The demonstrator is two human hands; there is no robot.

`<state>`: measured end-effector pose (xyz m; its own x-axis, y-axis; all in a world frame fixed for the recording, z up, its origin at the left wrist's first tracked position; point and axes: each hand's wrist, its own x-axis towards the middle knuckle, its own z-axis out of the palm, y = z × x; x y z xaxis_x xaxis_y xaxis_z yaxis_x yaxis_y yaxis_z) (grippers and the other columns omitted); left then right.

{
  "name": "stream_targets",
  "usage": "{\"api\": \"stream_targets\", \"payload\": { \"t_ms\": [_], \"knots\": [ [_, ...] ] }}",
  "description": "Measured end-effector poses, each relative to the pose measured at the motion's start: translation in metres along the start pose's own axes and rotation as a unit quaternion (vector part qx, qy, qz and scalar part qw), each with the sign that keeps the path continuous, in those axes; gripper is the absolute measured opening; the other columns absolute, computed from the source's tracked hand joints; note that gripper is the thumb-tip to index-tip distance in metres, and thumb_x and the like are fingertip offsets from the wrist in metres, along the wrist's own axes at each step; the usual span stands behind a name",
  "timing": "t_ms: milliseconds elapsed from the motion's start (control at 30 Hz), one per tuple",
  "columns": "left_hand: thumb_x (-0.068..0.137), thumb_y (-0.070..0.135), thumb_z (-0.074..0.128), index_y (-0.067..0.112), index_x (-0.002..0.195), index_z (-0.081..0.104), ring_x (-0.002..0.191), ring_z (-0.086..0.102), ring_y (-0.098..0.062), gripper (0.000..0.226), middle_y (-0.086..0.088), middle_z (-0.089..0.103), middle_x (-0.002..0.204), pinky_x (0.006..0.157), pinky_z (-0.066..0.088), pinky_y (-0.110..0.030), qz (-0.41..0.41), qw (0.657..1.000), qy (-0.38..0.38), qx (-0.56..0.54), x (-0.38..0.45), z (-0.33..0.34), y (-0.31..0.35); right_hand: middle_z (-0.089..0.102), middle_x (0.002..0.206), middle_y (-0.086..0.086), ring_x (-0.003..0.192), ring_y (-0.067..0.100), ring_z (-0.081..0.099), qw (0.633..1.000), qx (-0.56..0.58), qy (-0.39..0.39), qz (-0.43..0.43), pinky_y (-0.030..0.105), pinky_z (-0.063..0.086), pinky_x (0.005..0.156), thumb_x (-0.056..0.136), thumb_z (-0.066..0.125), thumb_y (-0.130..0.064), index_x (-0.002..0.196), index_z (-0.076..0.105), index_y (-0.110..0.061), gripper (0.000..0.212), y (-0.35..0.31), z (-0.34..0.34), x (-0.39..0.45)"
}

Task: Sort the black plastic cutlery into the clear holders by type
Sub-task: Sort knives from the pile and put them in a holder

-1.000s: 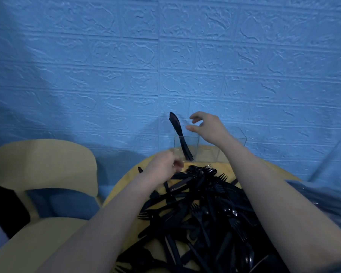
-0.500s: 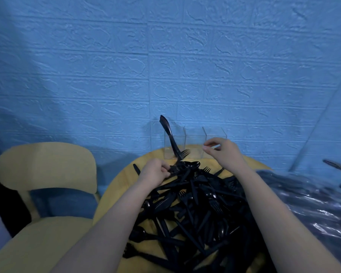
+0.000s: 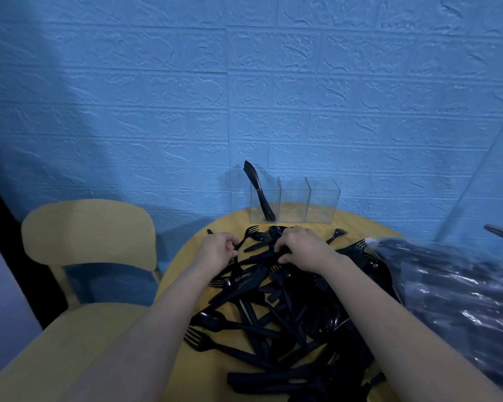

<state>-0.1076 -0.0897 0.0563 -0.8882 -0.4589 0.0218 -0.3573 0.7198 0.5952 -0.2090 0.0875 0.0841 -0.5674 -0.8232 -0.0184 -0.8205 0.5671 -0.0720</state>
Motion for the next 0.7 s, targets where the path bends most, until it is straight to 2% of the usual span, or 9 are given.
{"api": "stream_targets", "payload": {
  "t_ms": [100, 167, 233, 333, 433, 533, 600, 700],
  "knots": [
    [0.088, 0.01, 0.065, 0.015, 0.119, 0.063, 0.101, 0.057, -0.014, 0.031, -0.005, 0.062, 0.115, 0.082, 0.041, -0.019, 0.011, 1.0, -0.007, 0.012, -0.004, -0.001, -0.001, 0.057, 0.12, 0.002, 0.114, 0.02, 0.048, 0.999, -0.05, 0.008, -0.004, 0.03, 0.034, 0.095, 0.094, 0.055, -0.024, 0.115, 0.061, -0.019, 0.022, 0.003, 0.001, 0.003],
    [0.089, 0.013, 0.065, 0.018, 0.115, 0.065, 0.105, 0.056, -0.015, 0.027, -0.001, 0.059, 0.112, 0.08, 0.039, -0.02, 0.031, 0.999, 0.007, 0.033, -0.008, -0.003, 0.0, 0.06, 0.116, 0.0, 0.11, 0.019, 0.051, 0.998, -0.065, 0.018, -0.012, 0.029, 0.034, 0.092, 0.094, 0.053, -0.023, 0.112, 0.061, -0.019, 0.02, 0.008, 0.001, 0.001],
    [0.089, 0.013, 0.064, 0.017, 0.11, 0.067, 0.099, 0.054, -0.013, 0.021, 0.003, 0.055, 0.106, 0.078, 0.037, -0.019, 0.051, 0.998, 0.014, 0.042, -0.011, -0.004, 0.001, 0.063, 0.11, 0.001, 0.105, 0.02, 0.054, 0.998, -0.038, 0.047, 0.001, 0.027, 0.037, 0.086, 0.094, 0.052, -0.024, 0.11, 0.063, -0.019, 0.02, 0.014, -0.001, -0.002],
    [0.089, 0.014, 0.064, 0.016, 0.103, 0.07, 0.088, 0.052, -0.008, 0.015, 0.006, 0.057, 0.097, 0.074, 0.037, -0.018, 0.06, 0.998, 0.003, 0.023, -0.016, -0.005, 0.003, 0.066, 0.097, -0.001, 0.091, 0.018, 0.061, 0.978, 0.152, 0.121, 0.077, 0.029, 0.049, 0.078, 0.093, 0.057, -0.023, 0.1, 0.066, -0.02, 0.012, 0.024, -0.009, -0.008],
    [0.088, 0.017, 0.066, 0.016, 0.096, 0.07, 0.082, 0.052, -0.006, 0.009, 0.007, 0.059, 0.09, 0.066, 0.037, -0.015, 0.063, 0.998, -0.025, 0.014, -0.023, -0.005, 0.006, 0.064, 0.081, -0.007, 0.077, 0.008, 0.058, 0.919, 0.33, 0.183, 0.117, 0.02, 0.044, 0.067, 0.09, 0.063, -0.018, 0.089, 0.067, -0.02, 0.005, 0.028, -0.022, -0.016],
    [0.086, 0.022, 0.068, 0.02, 0.088, 0.068, 0.076, 0.053, -0.003, 0.002, 0.01, 0.059, 0.083, 0.06, 0.038, -0.012, 0.061, 0.996, -0.061, 0.019, -0.029, -0.005, 0.007, 0.064, 0.08, -0.006, 0.061, -0.007, 0.056, 0.887, 0.398, 0.196, 0.128, 0.013, 0.043, 0.061, 0.089, 0.065, -0.018, 0.089, 0.065, -0.019, 0.001, 0.028, -0.032, -0.025],
    [0.085, 0.026, 0.07, 0.024, 0.087, 0.066, 0.074, 0.052, -0.001, 0.005, 0.011, 0.058, 0.083, 0.063, 0.039, -0.014, 0.052, 0.994, -0.089, 0.03, -0.034, -0.005, 0.007, 0.064, 0.08, -0.003, 0.061, -0.005, 0.056, 0.872, 0.425, 0.204, 0.134, 0.008, 0.04, 0.058, 0.09, 0.064, -0.018, 0.092, 0.064, -0.017, 0.002, 0.028, -0.035, -0.029],
    [0.083, 0.036, 0.071, 0.024, 0.097, 0.065, 0.082, 0.055, -0.005, 0.019, 0.009, 0.059, 0.089, 0.071, 0.043, -0.019, 0.031, 0.991, -0.123, 0.032, -0.04, -0.004, 0.008, 0.066, 0.079, -0.002, 0.068, 0.003, 0.061, 0.834, 0.492, 0.208, 0.137, 0.006, 0.045, 0.064, 0.09, 0.064, -0.016, 0.098, 0.064, -0.012, 0.009, 0.025, -0.039, -0.035]
  ]
}}
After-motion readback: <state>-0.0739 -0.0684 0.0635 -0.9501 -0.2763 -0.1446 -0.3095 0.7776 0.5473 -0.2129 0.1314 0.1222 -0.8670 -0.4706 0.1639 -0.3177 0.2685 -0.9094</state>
